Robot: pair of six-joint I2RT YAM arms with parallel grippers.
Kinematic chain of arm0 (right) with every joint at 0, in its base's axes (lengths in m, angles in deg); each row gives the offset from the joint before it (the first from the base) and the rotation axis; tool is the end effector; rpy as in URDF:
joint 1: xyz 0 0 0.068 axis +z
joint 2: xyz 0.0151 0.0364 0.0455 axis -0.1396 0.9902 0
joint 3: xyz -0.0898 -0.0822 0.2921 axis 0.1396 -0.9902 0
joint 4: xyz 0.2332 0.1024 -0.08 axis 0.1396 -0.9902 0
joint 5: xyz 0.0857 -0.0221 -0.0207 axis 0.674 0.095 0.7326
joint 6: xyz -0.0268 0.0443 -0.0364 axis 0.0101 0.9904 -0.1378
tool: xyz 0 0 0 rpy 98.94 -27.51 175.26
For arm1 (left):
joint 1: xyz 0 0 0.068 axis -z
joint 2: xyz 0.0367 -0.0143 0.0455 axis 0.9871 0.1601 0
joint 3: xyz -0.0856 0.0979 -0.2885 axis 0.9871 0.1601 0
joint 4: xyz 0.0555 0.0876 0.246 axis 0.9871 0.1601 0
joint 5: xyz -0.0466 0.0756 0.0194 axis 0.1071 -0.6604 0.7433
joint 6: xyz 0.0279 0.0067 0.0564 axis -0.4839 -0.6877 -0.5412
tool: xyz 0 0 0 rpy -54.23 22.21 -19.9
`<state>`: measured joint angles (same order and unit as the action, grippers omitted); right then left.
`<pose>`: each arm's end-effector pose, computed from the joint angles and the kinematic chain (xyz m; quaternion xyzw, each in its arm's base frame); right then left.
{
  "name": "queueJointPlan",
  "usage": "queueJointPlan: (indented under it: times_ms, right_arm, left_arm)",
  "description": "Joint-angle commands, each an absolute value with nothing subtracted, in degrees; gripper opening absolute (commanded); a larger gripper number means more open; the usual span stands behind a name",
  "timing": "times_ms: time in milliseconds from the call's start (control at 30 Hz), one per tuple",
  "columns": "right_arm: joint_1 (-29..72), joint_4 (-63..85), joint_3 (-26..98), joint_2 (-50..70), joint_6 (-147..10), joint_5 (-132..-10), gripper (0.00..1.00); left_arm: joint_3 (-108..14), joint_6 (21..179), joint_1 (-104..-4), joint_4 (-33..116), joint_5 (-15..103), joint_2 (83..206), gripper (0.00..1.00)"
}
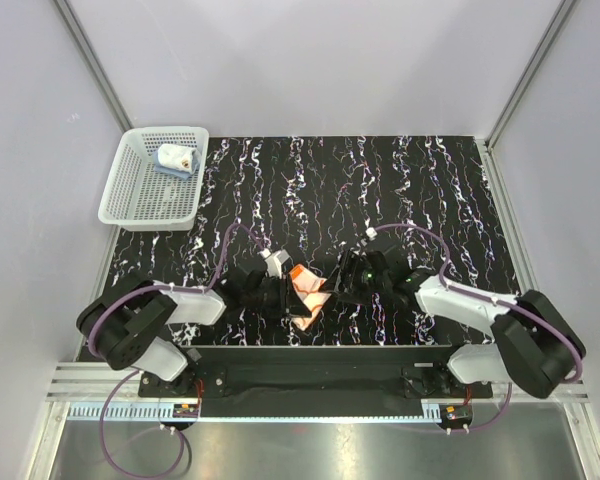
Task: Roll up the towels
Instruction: Roll the towel
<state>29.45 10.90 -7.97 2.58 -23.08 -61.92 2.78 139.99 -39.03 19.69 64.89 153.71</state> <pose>0.1886 0.1619 0.2047 0.0609 0.9059 0.3738 0.1896 0.1724 -0.1854 0.1544 0.0373 0.8770 -0.4614 0.1289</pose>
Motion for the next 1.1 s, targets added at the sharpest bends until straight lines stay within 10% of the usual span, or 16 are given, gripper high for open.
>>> queueJointPlan:
  times_ms: [0,467,733,1067]
  right_arm:
    - [31.08,17.96,-6.81,6.13,-21.8,-61.36,0.75]
    - [32.4,26.39,-6.89,15.81,-20.4,-62.59,0.73]
    - [32.49,29.83,-6.37,21.26,-19.69,-61.98,0.42]
    - [32.49,11.92,1.1,21.0,-24.7,-64.52,0.25]
  left_arm:
    - [3.44,142.35,-40.44,14.61,68.87,154.85,0.0]
    - [3.36,148.77,-44.4,7.14,76.78,161.0,0.0]
    - [3.53,150.26,-45.1,3.28,80.12,164.43,0.01]
    - [0.2,140.7,-45.19,22.49,73.54,156.71,0.49]
